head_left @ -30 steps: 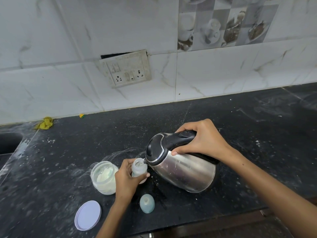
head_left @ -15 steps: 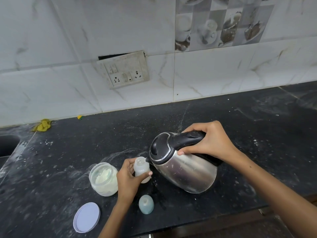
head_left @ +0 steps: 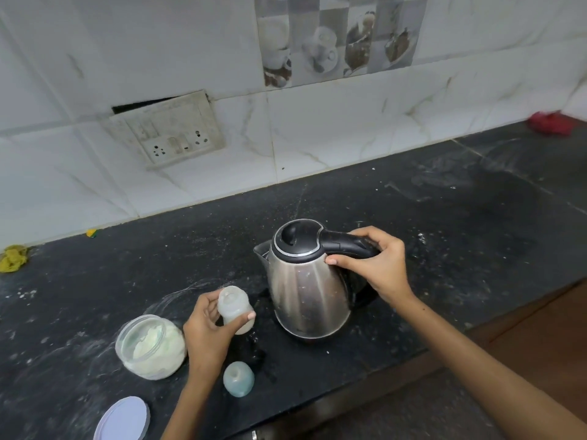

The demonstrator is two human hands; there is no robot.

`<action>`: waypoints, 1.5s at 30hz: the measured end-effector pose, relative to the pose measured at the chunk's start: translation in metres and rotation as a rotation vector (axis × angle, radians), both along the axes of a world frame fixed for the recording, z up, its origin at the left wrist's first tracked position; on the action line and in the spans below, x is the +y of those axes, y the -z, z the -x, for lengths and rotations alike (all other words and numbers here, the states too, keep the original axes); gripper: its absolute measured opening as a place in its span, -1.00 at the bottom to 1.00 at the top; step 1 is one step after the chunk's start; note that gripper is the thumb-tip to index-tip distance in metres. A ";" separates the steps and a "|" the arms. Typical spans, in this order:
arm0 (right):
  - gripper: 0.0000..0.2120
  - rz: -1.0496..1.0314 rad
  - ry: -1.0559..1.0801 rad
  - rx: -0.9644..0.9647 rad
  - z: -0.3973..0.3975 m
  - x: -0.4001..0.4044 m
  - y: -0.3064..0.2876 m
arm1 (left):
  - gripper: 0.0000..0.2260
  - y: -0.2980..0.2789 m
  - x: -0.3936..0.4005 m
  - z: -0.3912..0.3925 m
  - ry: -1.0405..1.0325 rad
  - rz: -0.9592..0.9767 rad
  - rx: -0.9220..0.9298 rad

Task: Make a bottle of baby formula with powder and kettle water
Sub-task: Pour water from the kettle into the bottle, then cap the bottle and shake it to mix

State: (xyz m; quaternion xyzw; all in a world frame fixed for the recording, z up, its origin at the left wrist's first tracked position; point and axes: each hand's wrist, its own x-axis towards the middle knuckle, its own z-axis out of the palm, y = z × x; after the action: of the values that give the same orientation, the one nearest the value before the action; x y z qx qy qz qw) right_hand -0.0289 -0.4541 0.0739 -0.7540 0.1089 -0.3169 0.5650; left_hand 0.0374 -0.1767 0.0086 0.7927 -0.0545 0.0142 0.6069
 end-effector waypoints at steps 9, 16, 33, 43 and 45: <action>-0.50 0.065 0.136 0.000 0.008 0.013 0.027 | -0.49 -0.013 0.017 0.017 -0.040 0.017 -0.057; -0.65 0.442 0.359 -0.241 0.040 0.040 0.017 | -0.50 -0.027 0.045 0.054 -0.078 0.026 -0.129; -0.24 0.658 -0.385 0.576 0.039 0.210 0.119 | -0.44 0.027 0.114 0.077 -0.113 0.073 -0.001; -0.47 0.531 -0.193 0.544 0.036 0.213 0.121 | -0.43 0.056 0.105 0.068 0.003 0.086 -0.040; -0.48 0.447 -0.133 0.517 0.038 0.211 0.118 | -0.41 0.059 0.116 0.062 0.121 0.064 -0.017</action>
State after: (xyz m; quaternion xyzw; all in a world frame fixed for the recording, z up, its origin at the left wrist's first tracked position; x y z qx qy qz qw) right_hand -0.0673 -0.2430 -0.0443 -0.9199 0.1269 -0.0940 0.3589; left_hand -0.0250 -0.0609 -0.0507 0.7679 -0.1072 -0.0143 0.6314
